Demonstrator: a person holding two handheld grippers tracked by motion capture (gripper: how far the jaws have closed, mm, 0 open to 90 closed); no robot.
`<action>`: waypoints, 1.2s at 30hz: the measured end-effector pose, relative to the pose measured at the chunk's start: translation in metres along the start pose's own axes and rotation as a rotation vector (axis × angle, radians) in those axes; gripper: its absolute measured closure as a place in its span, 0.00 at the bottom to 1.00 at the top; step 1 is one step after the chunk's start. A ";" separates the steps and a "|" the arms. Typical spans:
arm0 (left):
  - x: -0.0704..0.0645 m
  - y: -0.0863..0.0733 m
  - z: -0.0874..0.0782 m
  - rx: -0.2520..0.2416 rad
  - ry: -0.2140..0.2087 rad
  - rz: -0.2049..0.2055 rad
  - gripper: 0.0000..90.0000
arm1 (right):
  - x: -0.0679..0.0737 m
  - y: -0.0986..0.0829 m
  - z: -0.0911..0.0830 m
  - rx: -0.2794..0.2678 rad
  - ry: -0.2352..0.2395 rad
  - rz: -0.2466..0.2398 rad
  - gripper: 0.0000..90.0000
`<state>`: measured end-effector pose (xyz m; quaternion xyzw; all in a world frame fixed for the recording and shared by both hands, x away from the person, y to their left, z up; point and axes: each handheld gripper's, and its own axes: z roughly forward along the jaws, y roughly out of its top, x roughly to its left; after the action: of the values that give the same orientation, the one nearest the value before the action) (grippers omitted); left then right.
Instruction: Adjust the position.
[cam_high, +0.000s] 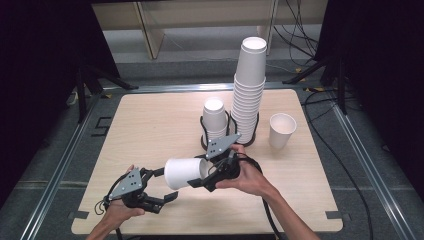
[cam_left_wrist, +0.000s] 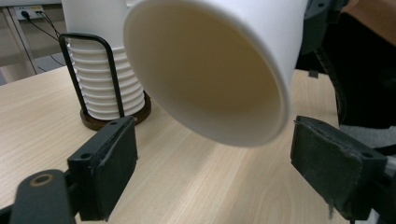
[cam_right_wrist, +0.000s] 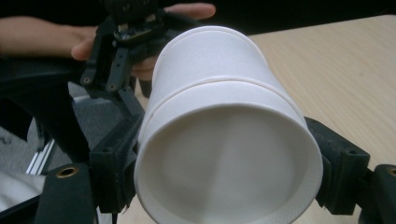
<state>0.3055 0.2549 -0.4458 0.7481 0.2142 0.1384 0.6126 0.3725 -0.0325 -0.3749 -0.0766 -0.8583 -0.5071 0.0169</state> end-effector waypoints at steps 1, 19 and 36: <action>0.001 0.000 -0.001 0.004 0.001 0.001 0.16 | -0.001 0.000 -0.002 -0.018 0.004 0.007 0.26; 0.000 0.002 0.001 -0.063 -0.045 -0.076 0.15 | -0.004 -0.012 0.011 -0.104 0.117 0.068 0.26; -0.006 0.003 0.002 -0.079 -0.060 -0.010 0.01 | 0.003 -0.013 0.030 -0.090 0.193 0.047 0.26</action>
<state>0.3019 0.2498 -0.4430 0.7262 0.1937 0.1212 0.6484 0.3694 -0.0124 -0.4004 -0.0484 -0.8269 -0.5498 0.1080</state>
